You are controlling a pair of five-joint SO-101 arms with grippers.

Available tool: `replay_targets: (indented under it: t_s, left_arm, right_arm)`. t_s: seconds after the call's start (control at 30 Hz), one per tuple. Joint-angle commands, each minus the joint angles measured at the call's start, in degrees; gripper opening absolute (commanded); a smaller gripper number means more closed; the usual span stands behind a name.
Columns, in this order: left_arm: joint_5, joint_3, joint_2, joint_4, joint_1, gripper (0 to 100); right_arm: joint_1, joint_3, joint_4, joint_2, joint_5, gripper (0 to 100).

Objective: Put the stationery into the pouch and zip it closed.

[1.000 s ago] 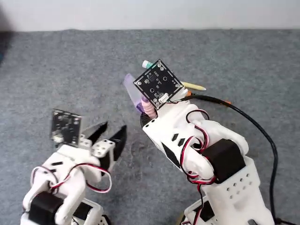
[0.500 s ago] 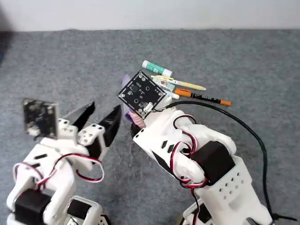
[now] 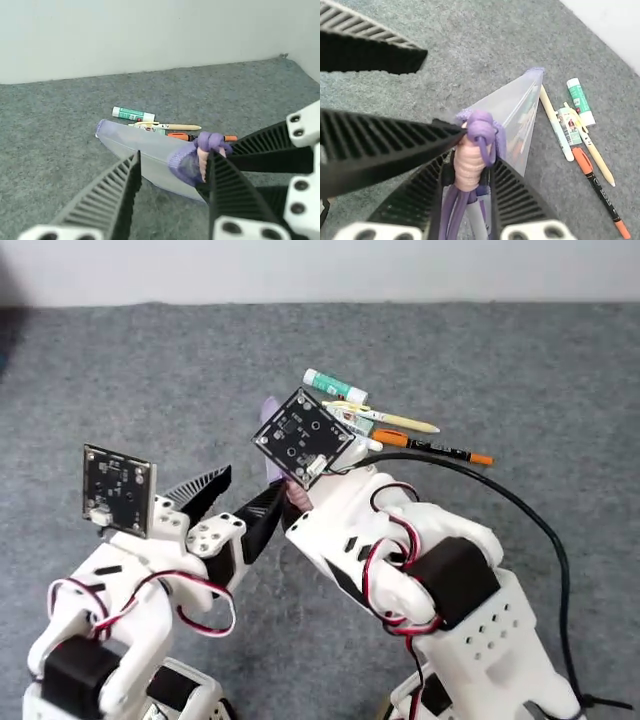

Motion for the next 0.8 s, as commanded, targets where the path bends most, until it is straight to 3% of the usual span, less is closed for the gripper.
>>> replay_targets:
  t_s: [0.0,0.27,0.6,0.77]
  left_arm:
    - [-3.0,4.4,-0.3,-3.3,0.9,21]
    - [-3.4,1.7,-0.4,-3.1,-3.9,21]
    - [-3.4,1.7,0.2,-3.8,-3.3,21]
    - [-3.4,3.2,0.3,-5.3,1.5,21]
  right_arm:
    - [-0.7,-0.2,0.2,-0.7,-0.2,0.8]
    - [-0.3,-0.2,0.2,-0.7,-0.2,0.8]
    - [-0.4,-3.8,0.2,-0.5,-0.2,0.8]
    - [-0.7,-3.8,0.2,-0.4,-0.2,0.8]
